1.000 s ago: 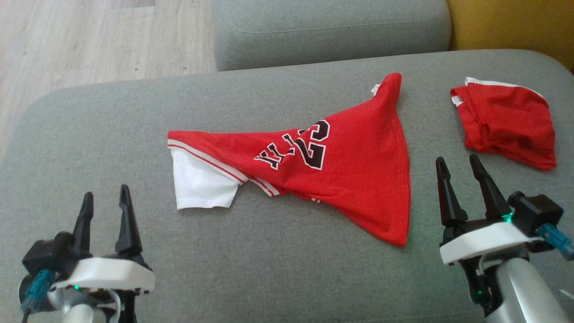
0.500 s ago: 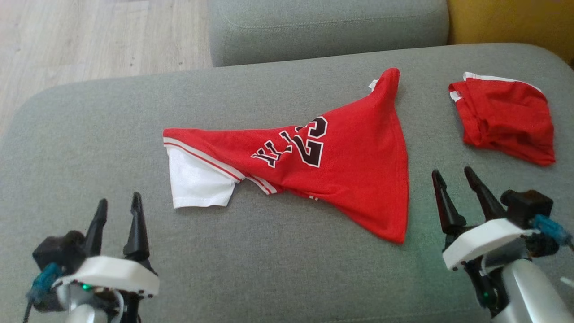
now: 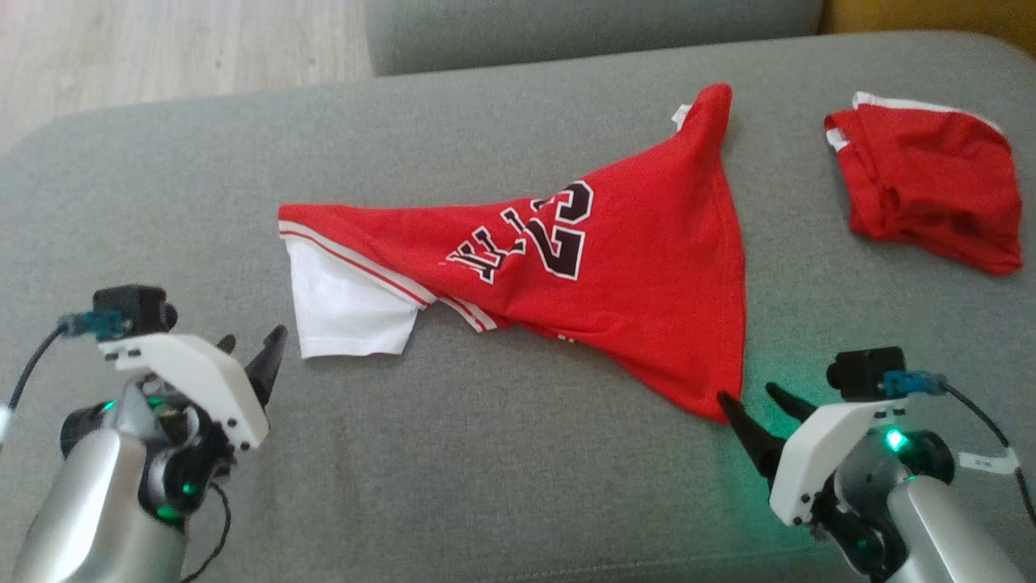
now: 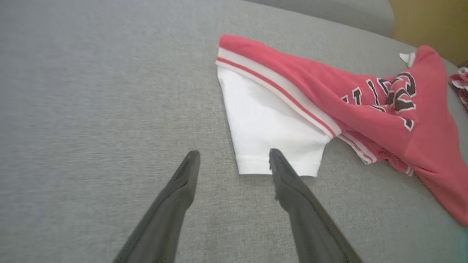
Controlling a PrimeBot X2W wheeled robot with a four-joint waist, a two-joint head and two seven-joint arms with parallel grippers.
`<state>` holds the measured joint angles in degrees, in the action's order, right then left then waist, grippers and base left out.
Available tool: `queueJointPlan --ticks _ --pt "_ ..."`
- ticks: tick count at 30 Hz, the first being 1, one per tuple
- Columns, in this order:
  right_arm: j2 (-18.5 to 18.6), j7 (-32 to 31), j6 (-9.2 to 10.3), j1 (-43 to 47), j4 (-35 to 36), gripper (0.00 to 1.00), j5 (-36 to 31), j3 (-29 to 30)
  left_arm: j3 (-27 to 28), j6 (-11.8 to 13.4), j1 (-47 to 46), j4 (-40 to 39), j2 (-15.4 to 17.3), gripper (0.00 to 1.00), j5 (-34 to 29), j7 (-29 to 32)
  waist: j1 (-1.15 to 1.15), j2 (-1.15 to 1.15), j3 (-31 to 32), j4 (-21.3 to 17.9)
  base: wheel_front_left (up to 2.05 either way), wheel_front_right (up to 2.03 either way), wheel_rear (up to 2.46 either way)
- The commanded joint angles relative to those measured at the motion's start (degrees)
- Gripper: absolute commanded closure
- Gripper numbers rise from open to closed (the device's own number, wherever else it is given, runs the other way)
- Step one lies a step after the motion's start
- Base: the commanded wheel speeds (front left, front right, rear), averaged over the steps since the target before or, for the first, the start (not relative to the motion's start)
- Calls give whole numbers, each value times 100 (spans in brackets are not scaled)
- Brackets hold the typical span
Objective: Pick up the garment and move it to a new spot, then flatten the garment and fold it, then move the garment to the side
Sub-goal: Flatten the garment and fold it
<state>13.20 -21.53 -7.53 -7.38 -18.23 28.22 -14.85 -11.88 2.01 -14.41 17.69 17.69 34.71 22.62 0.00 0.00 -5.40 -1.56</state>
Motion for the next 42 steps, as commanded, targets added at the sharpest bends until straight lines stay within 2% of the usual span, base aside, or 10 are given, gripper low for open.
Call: queueJointPlan --ticks 1,11,23,24,25,26,27,32,36,42 --pt "33 -92 4 -135 140 0 79 -132 207 -56 -462 -33 183 0 92 126 0 0 -138 -22 0 0 0" --pt "-91 -337 4 -431 -18 0 360 -457 -68 -523 -1405 1145 117 0 396 893 0 0 -558 -122 0 0 0" --pt "-139 -598 4 -639 -293 0 712 -839 -425 -738 -1958 2068 9 0 452 1429 0 0 -751 -133 0 0 0" --pt "-133 -644 4 -650 -309 19 733 -882 -448 -763 -1992 2128 0 18 481 1481 0 0 -754 -132 0 0 0" --pt "-128 -654 4 -663 -315 46 748 -910 -462 -781 -2023 2177 0 40 499 1498 0 0 -755 -133 0 0 0" --pt "-121 -625 4 -682 -308 70 751 -925 -473 -795 -2049 2218 7 98 504 1484 0 0 -751 -136 0 0 0" --pt "-107 -557 4 -706 -298 100 739 -926 -481 -808 -2066 2257 10 100 510 1456 0 0 -738 -140 0 0 0" --pt "-71 -14 4 -782 -224 100 736 -867 -507 -882 -2086 2362 55 100 598 1267 0 0 -580 -150 0 0 0" --pt "5 601 4 -788 -18 100 965 -748 -422 -916 -1987 2252 195 100 685 816 0 0 -321 -157 0 0 0" --pt "236 1159 4 -715 346 100 1457 -566 -232 -936 -1565 1649 375 100 869 166 0 0 -17 -164 0 0 0"
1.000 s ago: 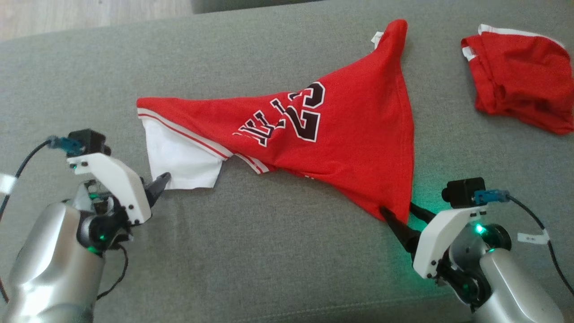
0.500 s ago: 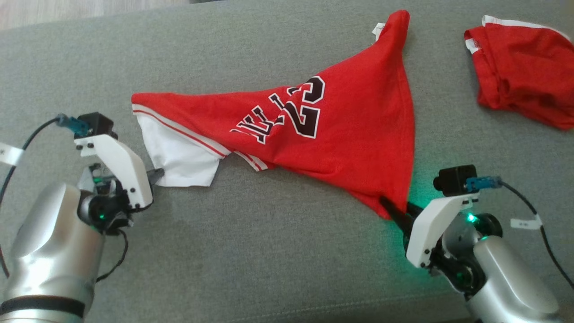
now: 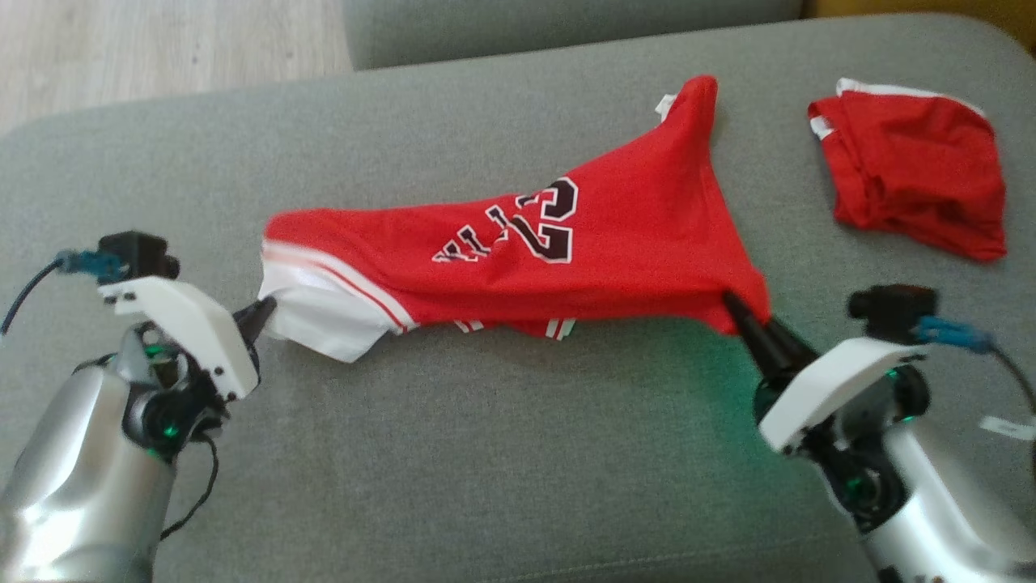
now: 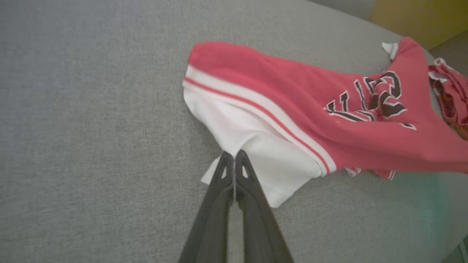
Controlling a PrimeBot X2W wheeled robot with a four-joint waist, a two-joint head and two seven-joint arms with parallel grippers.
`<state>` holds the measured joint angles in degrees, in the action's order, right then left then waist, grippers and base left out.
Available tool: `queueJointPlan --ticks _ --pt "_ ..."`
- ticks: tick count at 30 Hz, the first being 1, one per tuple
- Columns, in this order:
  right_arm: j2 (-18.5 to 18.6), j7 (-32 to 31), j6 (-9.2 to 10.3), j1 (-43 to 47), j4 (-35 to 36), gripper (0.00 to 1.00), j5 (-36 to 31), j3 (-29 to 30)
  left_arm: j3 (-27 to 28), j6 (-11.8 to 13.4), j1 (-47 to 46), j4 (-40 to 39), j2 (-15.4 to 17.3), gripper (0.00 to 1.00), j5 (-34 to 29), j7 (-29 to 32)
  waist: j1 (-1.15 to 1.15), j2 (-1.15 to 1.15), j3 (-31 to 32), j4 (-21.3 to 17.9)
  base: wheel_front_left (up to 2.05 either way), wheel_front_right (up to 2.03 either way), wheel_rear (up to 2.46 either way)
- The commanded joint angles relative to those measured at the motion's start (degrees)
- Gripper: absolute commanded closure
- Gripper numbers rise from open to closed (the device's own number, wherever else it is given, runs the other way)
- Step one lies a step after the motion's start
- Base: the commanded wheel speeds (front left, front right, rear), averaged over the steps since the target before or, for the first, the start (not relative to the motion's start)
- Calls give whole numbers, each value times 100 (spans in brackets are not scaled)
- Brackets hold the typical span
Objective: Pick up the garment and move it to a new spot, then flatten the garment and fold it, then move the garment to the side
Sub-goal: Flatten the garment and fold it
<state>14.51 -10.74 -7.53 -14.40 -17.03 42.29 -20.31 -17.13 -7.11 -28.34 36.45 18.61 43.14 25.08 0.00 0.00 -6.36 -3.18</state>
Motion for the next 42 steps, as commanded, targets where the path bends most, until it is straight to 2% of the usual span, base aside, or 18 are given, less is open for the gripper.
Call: queueJointPlan --ticks 1,6,11,16,20,25,32,36,42 --pt "142 137 4 0 287 100 127 -4 340 -25 -61 -381 310 100 54 -202 0 0 123 -5 0 0 0" --pt "330 459 4 67 564 100 410 141 550 41 655 -1359 371 100 124 -737 0 0 279 13 0 0 0" --pt "514 587 4 213 801 100 693 232 810 312 1601 -2560 236 100 325 -1107 0 0 345 52 0 0 0" --pt "752 552 4 272 976 100 828 302 852 563 2178 -3610 117 100 440 -1088 0 0 160 163 0 0 0" --pt "885 413 4 67 1042 100 822 251 783 622 2036 -3882 155 100 415 -916 0 0 -99 221 0 0 0" --pt "1097 127 4 -879 972 100 896 67 686 569 973 -3662 233 100 420 -527 0 0 -647 255 0 0 0" --pt "1338 -164 4 -2961 355 100 1179 -429 458 386 -1405 -2392 313 100 86 -169 0 0 -1447 302 0 0 0" --pt "1348 -74 4 -4313 -254 100 1238 -737 455 274 -2818 -1518 162 100 20 -281 0 0 -1869 343 0 0 0" --pt "1253 424 4 -6096 -1131 100 1374 -943 643 234 -4740 -445 -45 100 -92 -891 0 0 -2321 437 0 0 0"
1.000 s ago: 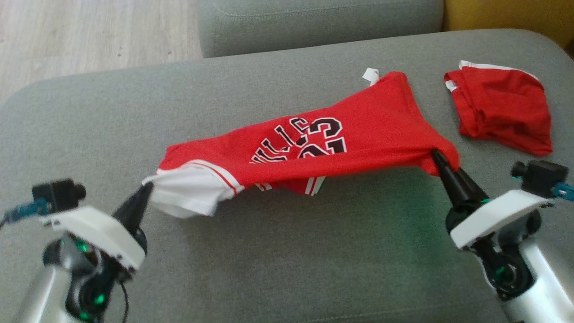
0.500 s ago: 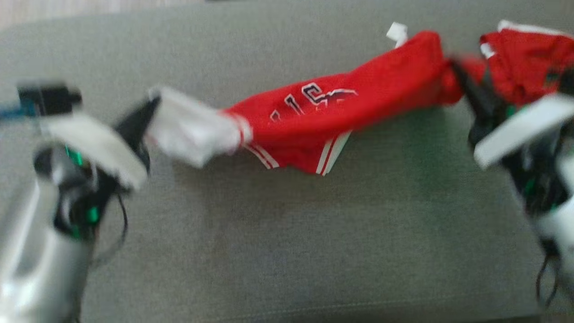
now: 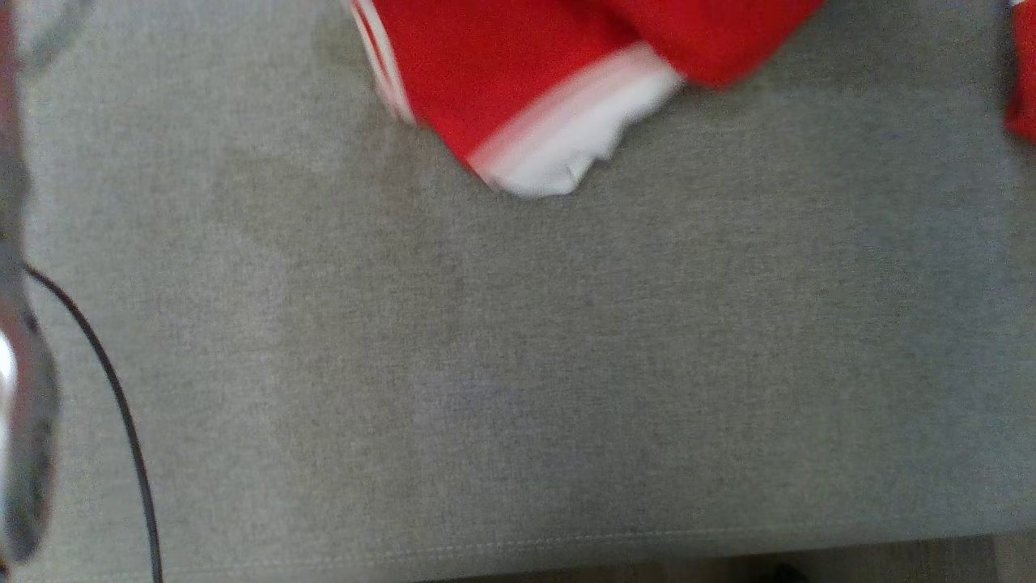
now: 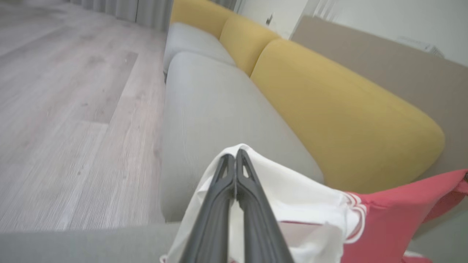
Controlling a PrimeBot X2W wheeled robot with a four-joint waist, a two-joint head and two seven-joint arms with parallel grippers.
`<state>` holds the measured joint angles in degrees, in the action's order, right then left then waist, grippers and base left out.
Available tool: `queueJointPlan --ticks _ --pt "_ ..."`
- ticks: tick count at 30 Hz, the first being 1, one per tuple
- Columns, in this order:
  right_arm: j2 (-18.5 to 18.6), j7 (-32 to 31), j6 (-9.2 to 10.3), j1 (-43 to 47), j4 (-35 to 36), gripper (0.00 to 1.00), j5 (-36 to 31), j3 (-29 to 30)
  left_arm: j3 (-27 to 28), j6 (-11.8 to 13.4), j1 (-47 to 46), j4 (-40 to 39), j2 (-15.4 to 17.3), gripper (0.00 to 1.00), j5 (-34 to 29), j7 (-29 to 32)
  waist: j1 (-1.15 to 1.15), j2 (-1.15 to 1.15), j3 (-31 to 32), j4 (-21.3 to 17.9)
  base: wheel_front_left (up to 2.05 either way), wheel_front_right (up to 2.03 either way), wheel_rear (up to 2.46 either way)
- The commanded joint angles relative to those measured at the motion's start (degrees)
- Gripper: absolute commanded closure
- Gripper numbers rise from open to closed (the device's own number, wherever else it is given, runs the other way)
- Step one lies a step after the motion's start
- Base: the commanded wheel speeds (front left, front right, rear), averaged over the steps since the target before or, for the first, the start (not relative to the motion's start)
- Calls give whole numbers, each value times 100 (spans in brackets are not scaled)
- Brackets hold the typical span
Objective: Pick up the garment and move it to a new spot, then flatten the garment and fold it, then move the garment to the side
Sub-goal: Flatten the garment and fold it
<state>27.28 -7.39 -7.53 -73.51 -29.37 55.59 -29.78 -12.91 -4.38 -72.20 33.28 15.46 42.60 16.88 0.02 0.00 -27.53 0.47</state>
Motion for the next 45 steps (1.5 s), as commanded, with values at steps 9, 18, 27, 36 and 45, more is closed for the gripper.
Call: queueJointPlan --ticks 9,18,27,36,45 --pt "-100 966 4 -2114 -817 100 192 -255 155 -157 -2378 1074 120 100 -263 -737 -2 0 -421 206 0 0 0" --pt "87 866 4 -2235 -1002 100 569 -1206 -112 -292 -2674 1858 154 100 -161 -774 -2 0 -329 269 0 0 0" --pt "470 432 4 -711 -788 100 1363 -2288 -935 -309 -1008 1549 465 100 647 135 -2 0 454 285 0 0 0" --pt "959 -407 4 1050 -287 100 2240 -3465 -1739 -310 1478 235 1331 100 1621 1778 -2 0 1695 270 0 0 0" --pt "1654 -1997 4 2308 298 100 2933 -4191 -1904 226 3767 -2154 2428 100 2514 3274 -2 0 2680 163 0 0 0"
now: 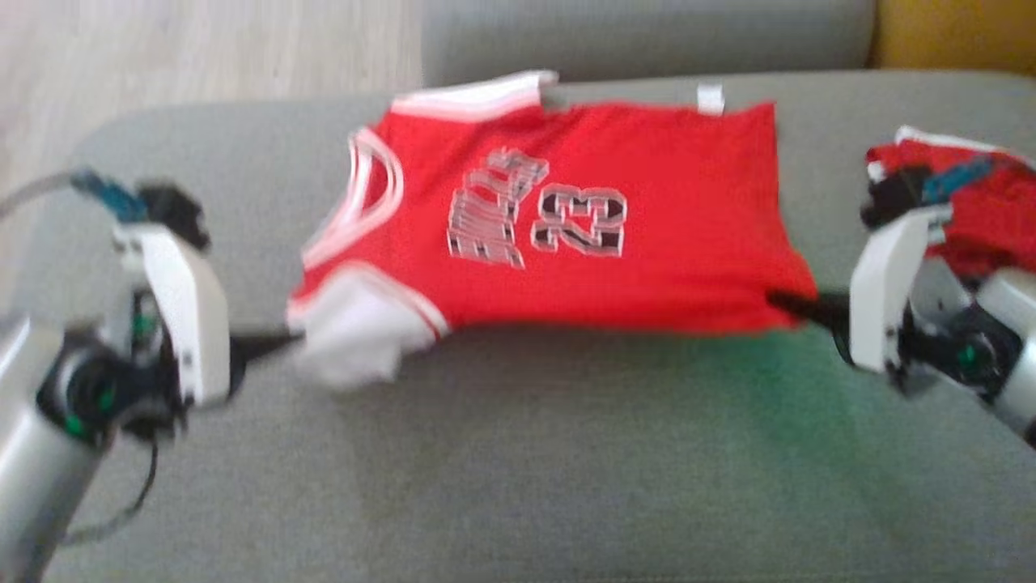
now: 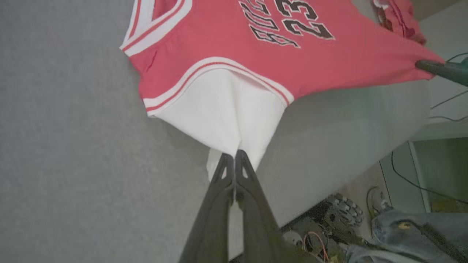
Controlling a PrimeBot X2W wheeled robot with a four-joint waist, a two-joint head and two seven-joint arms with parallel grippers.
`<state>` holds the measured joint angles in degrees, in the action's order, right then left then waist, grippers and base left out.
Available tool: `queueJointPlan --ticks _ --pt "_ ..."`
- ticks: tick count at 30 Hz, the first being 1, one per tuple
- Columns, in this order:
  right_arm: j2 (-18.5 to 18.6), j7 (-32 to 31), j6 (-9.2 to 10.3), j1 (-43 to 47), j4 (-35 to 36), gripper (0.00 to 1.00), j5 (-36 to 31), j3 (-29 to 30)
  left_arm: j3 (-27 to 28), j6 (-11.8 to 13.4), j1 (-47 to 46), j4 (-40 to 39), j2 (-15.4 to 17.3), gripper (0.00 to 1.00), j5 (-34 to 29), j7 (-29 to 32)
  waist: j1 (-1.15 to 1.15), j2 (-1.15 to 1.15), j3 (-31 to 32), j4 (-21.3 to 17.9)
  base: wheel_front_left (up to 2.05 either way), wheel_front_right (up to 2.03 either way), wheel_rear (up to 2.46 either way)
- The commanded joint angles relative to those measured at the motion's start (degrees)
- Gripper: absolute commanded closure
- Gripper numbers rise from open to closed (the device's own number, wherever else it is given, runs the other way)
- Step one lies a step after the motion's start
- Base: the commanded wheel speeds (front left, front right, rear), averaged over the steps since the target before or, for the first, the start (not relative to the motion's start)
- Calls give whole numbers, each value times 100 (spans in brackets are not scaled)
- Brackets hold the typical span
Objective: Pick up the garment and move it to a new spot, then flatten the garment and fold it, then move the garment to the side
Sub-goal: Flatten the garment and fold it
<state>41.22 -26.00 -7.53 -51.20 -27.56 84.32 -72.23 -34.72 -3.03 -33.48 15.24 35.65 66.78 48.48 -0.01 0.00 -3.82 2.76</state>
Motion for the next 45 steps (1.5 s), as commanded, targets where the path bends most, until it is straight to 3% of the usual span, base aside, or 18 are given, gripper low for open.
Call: queueJointPlan --ticks 1,6,12,17,22,31,45 --pt "351 -326 4 180 183 100 86 25 278 191 117 -629 529 100 201 235 1 0 370 -82 0 0 0" --pt "772 -1101 4 665 560 100 149 -54 254 657 1058 -1858 1067 100 623 705 1 0 506 -159 0 0 0" --pt "1187 -1713 4 1054 1080 100 194 -80 340 1030 1725 -2852 1509 100 947 886 1 0 510 -249 0 0 0" --pt "1325 -1834 4 1020 1245 100 183 -5 460 1181 1838 -3184 1680 100 1052 918 1 0 418 -320 0 0 0" --pt "1195 -1880 4 887 1178 100 328 170 568 1205 1629 -3177 1675 100 1112 979 1 0 230 -374 0 0 0" --pt "674 -1900 4 262 394 100 712 651 487 1115 201 -2303 1048 100 882 1249 1 0 -497 -482 0 0 0" --pt "-233 -1928 4 -472 -723 100 628 772 21 643 -1493 -68 -75 100 23 949 1 0 -1182 -661 0 0 0"
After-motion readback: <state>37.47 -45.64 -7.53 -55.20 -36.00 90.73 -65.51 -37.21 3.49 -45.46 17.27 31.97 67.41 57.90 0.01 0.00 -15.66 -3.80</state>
